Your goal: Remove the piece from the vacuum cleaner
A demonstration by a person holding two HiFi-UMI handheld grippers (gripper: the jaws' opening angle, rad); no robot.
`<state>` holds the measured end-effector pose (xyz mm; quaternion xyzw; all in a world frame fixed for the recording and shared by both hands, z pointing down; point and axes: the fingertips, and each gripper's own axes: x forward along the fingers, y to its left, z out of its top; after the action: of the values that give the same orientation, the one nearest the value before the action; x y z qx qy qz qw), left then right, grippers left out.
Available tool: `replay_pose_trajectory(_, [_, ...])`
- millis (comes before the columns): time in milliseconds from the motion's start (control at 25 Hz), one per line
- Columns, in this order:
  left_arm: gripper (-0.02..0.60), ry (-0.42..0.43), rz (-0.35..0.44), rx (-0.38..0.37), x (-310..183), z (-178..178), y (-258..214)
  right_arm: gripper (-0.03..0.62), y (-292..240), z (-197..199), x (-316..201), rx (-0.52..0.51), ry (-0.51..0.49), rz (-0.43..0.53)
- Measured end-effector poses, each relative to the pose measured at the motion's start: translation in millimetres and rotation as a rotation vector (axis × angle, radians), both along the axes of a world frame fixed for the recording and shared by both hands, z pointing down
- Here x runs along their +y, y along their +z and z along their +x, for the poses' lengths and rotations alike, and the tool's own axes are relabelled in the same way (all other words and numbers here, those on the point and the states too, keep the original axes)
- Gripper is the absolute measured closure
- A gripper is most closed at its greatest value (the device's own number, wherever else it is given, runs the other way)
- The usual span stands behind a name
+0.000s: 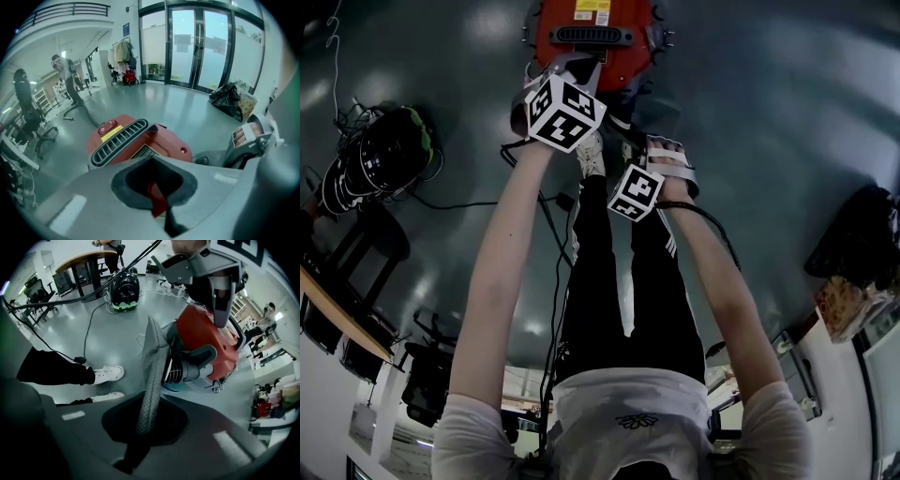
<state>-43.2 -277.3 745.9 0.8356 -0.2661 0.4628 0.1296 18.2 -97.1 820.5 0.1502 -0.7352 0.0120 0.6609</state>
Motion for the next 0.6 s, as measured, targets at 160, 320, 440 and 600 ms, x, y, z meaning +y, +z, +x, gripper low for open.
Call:
replay_pose_trajectory(160, [0.580,0.022,-0.008,-0.013,4,1,0,0.562,-1,-2,6,-0.056,0.049,-0.037])
replay_pose_trajectory(320, [0.580,-0.011,-0.004,0.004,4,-1,0,0.559,-10,3,6,-0.104,0.267,-0.115])
replay_pose_trajectory(440, [0.580,-0.036,-0.005,0.008,2,-3,-1,0.556,-12,9,10,-0.059,0.308,-0.129])
replay_pose_trajectory(600, [0.580,-0.026,-0.015,-0.003,3,-2,-1,0.559,-13,3,18,-0.048,0.223,-0.150])
